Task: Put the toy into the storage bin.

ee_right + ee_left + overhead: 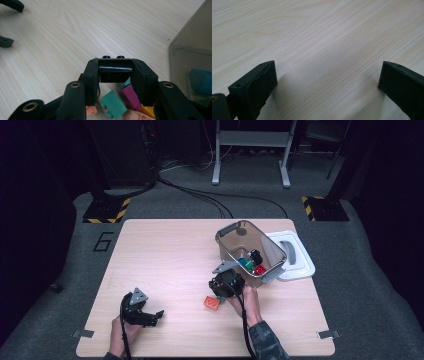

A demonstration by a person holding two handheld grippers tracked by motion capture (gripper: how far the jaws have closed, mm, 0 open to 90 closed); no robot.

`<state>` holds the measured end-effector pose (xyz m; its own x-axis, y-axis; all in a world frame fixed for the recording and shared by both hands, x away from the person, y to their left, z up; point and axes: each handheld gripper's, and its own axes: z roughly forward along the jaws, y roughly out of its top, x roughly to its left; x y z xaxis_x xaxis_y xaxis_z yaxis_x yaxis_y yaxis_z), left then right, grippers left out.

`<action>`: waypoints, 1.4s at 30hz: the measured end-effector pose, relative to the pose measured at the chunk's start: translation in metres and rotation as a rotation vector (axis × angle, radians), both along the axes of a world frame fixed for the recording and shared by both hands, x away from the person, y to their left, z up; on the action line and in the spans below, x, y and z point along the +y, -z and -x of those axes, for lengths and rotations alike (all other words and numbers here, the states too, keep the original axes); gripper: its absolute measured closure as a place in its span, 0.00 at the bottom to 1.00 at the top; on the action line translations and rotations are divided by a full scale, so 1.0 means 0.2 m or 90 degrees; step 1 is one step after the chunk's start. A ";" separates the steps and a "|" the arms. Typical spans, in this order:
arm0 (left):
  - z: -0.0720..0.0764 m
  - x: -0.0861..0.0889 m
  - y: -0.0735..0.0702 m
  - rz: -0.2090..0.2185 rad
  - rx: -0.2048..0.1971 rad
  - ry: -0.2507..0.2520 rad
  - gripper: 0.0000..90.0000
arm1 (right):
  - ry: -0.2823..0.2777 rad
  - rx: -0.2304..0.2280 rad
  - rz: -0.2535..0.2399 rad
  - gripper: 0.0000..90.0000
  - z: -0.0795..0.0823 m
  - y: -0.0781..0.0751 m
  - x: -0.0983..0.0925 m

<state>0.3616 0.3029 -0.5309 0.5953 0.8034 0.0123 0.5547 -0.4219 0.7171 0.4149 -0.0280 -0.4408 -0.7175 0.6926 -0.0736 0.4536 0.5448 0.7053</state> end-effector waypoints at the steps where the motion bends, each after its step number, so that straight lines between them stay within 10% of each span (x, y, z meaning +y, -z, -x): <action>1: 0.00 0.00 0.00 0.000 0.000 0.000 0.02 | 0.007 0.003 -0.002 0.65 0.00 -0.01 0.00; 26: 0.00 0.00 0.00 0.000 0.000 0.000 0.02 | 0.041 -0.070 -0.053 0.66 -0.14 -0.37 -0.09; 42: 0.00 0.00 0.00 0.000 0.000 0.000 0.02 | 0.135 -0.106 -0.082 0.65 -0.18 -0.50 -0.33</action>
<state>0.3616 0.3029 -0.5309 0.5953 0.8034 0.0118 0.5547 -0.4215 0.7173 0.4507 -0.0940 -0.3415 -0.5416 0.8368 -0.0804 0.4192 0.3517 0.8370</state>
